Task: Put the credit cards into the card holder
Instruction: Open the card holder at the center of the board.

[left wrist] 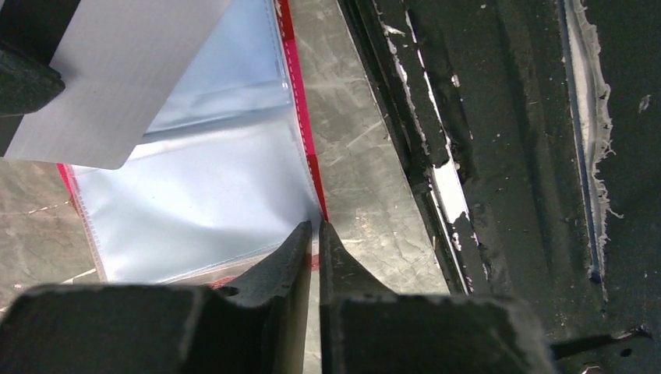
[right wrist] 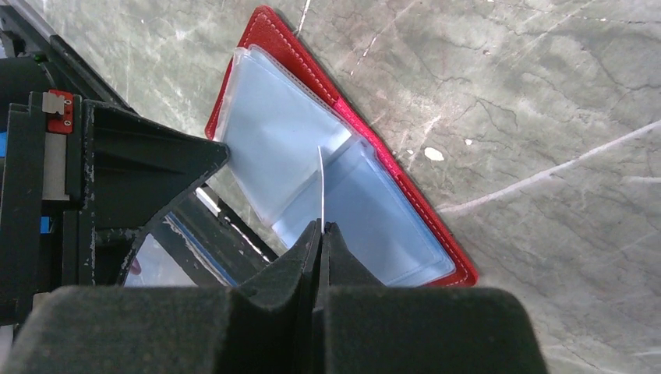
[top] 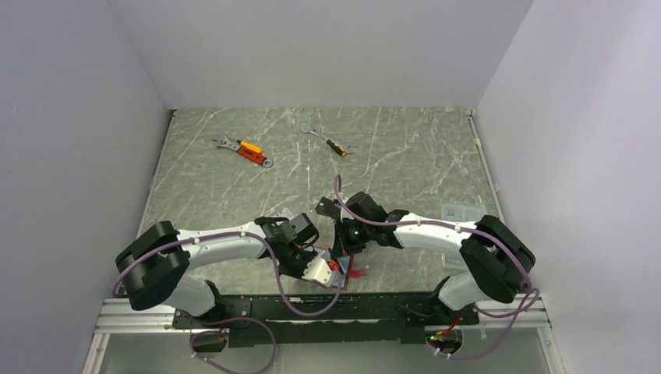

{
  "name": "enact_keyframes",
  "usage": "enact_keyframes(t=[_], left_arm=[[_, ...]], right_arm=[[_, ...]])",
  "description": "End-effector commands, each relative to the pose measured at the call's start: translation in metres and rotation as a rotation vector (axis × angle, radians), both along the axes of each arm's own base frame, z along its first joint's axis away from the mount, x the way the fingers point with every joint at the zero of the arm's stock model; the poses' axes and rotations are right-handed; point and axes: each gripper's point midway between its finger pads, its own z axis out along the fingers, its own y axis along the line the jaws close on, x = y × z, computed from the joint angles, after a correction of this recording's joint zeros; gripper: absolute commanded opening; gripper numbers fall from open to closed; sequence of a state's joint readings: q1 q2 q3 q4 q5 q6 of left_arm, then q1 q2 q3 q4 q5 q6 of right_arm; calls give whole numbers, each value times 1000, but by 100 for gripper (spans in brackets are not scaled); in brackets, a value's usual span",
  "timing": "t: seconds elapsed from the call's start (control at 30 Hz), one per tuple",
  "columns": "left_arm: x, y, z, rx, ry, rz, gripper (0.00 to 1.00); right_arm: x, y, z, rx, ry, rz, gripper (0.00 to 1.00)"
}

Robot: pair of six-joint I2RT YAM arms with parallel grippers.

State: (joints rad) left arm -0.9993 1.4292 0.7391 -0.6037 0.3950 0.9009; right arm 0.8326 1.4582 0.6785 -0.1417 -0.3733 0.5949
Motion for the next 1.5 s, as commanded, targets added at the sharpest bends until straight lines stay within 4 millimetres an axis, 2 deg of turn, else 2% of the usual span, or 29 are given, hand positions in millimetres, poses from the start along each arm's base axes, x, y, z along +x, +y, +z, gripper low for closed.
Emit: enact_keyframes(t=[0.0, 0.2, 0.43, 0.6, 0.7, 0.9, 1.0, 1.1, 1.2, 1.3, 1.47], left_arm=[[-4, -11, 1, -31, 31, 30, 10], [6, -25, 1, -30, 40, 131, 0], [11, -24, -13, 54, 67, 233, 0], [12, -30, -6, 70, 88, 299, 0], [10, -40, 5, 67, 127, 316, 0], [20, -56, 11, 55, 163, 354, 0], [28, -56, 8, 59, 161, 381, 0], [33, -52, 6, 58, 159, 399, 0], [29, -55, 16, 31, 205, 382, 0], [21, -55, 29, 1, 222, 282, 0], [12, -39, 37, -8, 169, 113, 0]], right_arm=[[11, -4, 13, -19, -48, -1, 0], [15, -6, 22, 6, -62, -49, 0], [11, -6, 24, 50, -50, -81, 0], [5, -12, 15, 49, -30, -108, 0], [9, -17, 13, 39, -49, -143, 0], [10, -15, 20, 53, -57, -131, 0], [4, -13, 25, 81, -64, -114, 0], [-2, -20, 17, 65, -69, -132, 0], [0, -25, 8, 44, -77, -163, 0], [3, -26, 0, 16, -79, -162, 0], [7, -22, -4, -3, -78, -146, 0]])
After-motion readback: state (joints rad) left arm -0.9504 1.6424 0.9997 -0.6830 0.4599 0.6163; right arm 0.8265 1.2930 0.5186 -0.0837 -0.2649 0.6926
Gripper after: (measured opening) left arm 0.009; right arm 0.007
